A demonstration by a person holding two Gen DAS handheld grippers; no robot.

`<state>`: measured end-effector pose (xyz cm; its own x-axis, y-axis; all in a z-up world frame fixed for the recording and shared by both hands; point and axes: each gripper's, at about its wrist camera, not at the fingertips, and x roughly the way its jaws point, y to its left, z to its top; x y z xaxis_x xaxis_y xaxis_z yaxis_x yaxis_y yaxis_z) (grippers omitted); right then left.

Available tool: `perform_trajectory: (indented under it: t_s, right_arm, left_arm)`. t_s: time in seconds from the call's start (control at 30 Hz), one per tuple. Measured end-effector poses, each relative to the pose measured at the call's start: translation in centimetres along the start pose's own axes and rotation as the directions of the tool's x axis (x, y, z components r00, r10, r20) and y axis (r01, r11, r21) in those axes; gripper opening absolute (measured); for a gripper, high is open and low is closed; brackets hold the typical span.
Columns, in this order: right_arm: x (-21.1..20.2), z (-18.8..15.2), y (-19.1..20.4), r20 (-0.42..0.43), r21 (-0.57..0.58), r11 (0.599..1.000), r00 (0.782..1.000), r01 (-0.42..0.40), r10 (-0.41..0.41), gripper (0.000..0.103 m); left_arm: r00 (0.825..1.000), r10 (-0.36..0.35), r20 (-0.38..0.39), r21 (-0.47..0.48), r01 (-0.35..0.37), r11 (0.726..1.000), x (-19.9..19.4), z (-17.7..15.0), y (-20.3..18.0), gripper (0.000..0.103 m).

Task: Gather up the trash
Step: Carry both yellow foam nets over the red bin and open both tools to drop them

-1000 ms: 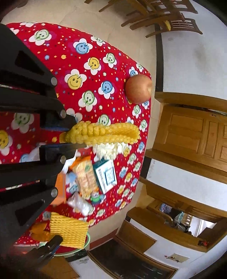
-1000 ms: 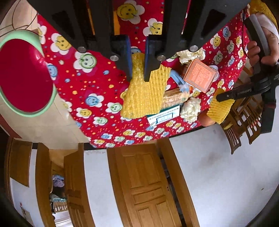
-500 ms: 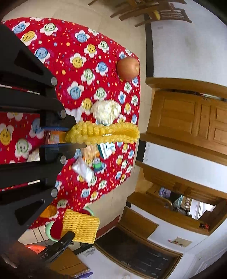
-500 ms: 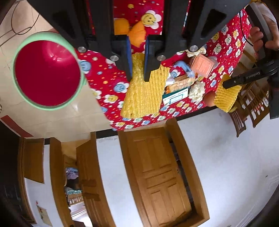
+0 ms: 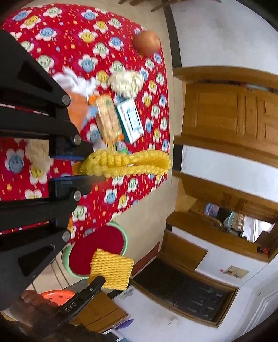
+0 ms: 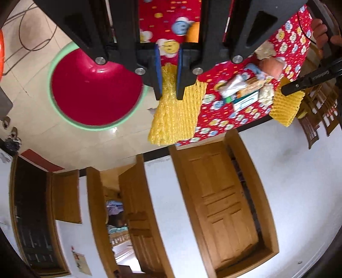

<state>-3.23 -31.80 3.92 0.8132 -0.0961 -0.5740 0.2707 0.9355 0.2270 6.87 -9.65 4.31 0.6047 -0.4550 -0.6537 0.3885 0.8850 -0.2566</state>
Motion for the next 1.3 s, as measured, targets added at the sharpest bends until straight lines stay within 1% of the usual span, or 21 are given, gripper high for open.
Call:
perform_trajectory:
  t_s: [0.2,0.33,0.47,0.67,0.73,0.8,0.97,1.2,1.27,1.3]
  right_arm:
    - [0.4,0.2,-3.2,-0.005,0.039,0.996,0.997,0.082,-0.082,0.014]
    - [1.0,0.0,-5.4,-0.026,0.073,0.989,0.992,0.126,-0.125,0.014]
    - [1.9,-0.4,-7.7,-0.053,0.095,0.982,0.986,0.162,-0.158,0.014]
    - [2.7,-0.8,-10.6,-0.091,0.128,0.971,0.978,0.200,-0.190,0.017]
    - [2.8,-0.9,-11.3,-0.096,0.139,0.968,0.976,0.208,-0.196,0.020]
    - [2.7,-1.1,-12.0,-0.102,0.150,0.965,0.975,0.214,-0.200,0.026]
    - [2.6,-1.3,-13.3,-0.102,0.164,0.960,0.972,0.225,-0.211,0.038]
    - [2.3,-1.7,-14.6,-0.103,0.197,0.953,0.972,0.230,-0.213,0.038]
    - [2.1,-1.8,-14.7,-0.100,0.202,0.952,0.972,0.229,-0.213,0.039]
    - [2.1,-1.9,-14.7,-0.100,0.204,0.952,0.972,0.228,-0.212,0.039]
  left_arm:
    - [0.998,-0.059,-0.028,0.056,0.060,0.997,2.2,0.5,-3.5,0.010]
    - [0.995,-0.087,-0.056,0.087,0.091,0.992,3.7,0.5,-5.6,0.010]
    - [0.991,-0.104,-0.084,0.115,0.114,0.987,5.2,0.4,-7.8,0.010]
    - [0.981,-0.135,-0.139,0.156,0.157,0.975,8.0,-0.3,-11.2,0.010]
    - [0.976,-0.143,-0.161,0.170,0.170,0.971,9.0,-0.5,-12.5,0.010]
    - [0.971,-0.152,-0.184,0.184,0.186,0.965,9.9,-0.7,-13.4,0.010]
    - [0.962,-0.155,-0.223,0.219,0.204,0.954,11.8,-1.5,-15.4,0.010]
    - [0.949,-0.170,-0.266,0.243,0.237,0.941,13.6,-2.0,-17.2,0.010]
    - [0.947,-0.172,-0.271,0.241,0.239,0.941,13.9,-2.1,-17.5,0.015]
    - [0.949,-0.166,-0.269,0.240,0.233,0.942,14.0,-2.2,-17.6,0.025]
